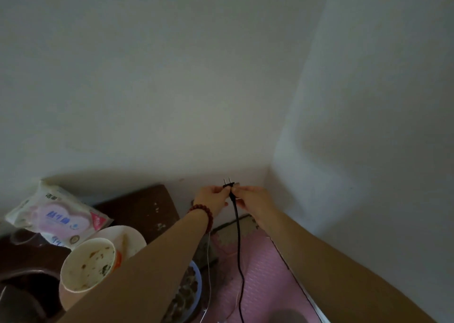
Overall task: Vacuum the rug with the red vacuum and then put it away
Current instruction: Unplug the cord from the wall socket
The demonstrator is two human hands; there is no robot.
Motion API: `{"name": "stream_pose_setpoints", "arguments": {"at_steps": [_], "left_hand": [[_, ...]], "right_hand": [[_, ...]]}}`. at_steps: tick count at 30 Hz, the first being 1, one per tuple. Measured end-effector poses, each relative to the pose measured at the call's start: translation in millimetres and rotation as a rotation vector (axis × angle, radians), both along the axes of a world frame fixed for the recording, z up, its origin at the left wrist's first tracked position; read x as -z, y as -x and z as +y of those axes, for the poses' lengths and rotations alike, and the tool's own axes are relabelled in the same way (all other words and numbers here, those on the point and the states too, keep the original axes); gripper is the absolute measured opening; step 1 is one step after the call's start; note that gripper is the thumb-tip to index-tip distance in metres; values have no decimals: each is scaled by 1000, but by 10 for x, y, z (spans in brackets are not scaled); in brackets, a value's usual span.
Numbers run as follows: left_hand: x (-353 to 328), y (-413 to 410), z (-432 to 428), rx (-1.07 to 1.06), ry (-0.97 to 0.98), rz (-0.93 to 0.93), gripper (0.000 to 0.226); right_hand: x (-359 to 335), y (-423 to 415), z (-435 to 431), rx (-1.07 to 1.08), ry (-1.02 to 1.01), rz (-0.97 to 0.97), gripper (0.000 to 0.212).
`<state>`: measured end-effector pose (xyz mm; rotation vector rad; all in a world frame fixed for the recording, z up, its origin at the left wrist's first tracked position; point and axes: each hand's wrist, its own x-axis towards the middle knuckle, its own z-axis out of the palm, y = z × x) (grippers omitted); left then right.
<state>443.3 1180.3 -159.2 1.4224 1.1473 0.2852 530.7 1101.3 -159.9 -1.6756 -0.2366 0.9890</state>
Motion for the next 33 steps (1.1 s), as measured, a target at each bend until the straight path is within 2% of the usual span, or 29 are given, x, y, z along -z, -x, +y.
{"name": "stream_pose_setpoints", "arguments": {"at_steps": [6,9,12,15,18,23,28,33], "left_hand": [[-88,-307,-326,129,30,-19,34],[-99,-469,-582,198,30,-53,17],[-106,-612,-943,287,3,-54,17],[-130,-764,-1427,343,24,-87,16],[-212,-871,-1969,369,3,-109,12],[-317,-974,-2976,457,31,-182,15],[-372,-998,-3847,541,92,-240,20],[-359,-960,-4638,609,146,-285,14]], "right_hand": [[-60,-174,-381,153,-39,53,4],[-50,-288,-684,245,-69,58,3],[-116,-371,-1098,294,-53,49,4],[-196,-423,-1621,393,-106,88,17],[-251,-459,-2157,486,-140,132,13],[-308,-494,-3181,615,-174,97,20],[-358,-392,-4073,760,-240,74,13],[-371,-265,-4851,879,-239,46,9]]}}
